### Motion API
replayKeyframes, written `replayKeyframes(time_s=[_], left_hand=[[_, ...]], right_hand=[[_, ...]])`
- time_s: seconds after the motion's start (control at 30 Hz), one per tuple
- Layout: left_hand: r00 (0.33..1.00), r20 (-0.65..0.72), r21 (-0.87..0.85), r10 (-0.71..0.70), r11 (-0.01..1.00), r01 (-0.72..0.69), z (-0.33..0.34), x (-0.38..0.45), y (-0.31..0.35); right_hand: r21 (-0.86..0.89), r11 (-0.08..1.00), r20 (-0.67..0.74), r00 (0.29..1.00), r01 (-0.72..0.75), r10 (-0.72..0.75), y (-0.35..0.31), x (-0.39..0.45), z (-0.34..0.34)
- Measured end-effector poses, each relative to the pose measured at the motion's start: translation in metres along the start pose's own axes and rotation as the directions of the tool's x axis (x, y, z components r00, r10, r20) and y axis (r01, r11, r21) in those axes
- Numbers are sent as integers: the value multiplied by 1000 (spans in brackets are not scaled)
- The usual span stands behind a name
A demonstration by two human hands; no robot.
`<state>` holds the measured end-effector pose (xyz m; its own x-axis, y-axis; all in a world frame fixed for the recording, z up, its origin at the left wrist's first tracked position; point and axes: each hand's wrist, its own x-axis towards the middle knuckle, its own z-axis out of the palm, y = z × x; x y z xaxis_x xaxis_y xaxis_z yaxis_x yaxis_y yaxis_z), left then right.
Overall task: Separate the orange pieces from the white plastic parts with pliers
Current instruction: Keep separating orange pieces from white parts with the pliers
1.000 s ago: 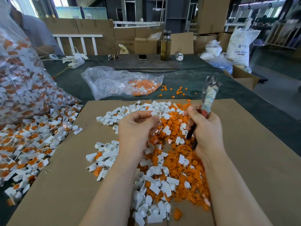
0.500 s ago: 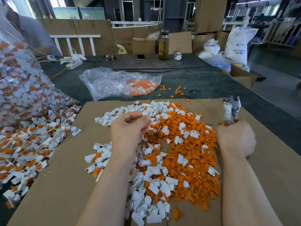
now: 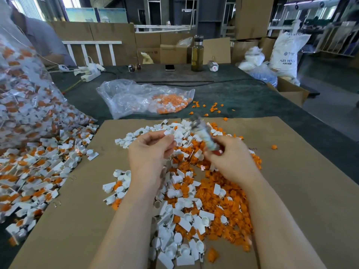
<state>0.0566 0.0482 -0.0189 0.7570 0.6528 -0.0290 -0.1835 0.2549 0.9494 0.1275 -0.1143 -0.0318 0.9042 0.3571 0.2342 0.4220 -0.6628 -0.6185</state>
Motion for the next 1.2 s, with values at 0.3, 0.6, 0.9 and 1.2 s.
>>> replayKeyframes(time_s=[0.3,0.6,0.9,1.2], left_hand=[[988,-148,-62,40,997,-50,-6,6,0],[994,-106,-45,11,999,-15,-4,5,2],[997,70,20,-20,1000,18,5,-2,-2],[991,128,130,-38,991,21,12,-8,-7]], right_hand=[[-419,904,-80,989,83,-127,-13,-3,37],[-443,893,-26,995,76,-97,-13,-4,37],[387,921,-104,991,-38,85,-16,-3,25],[619,776,-226,974,119,31,-25,-7,23]])
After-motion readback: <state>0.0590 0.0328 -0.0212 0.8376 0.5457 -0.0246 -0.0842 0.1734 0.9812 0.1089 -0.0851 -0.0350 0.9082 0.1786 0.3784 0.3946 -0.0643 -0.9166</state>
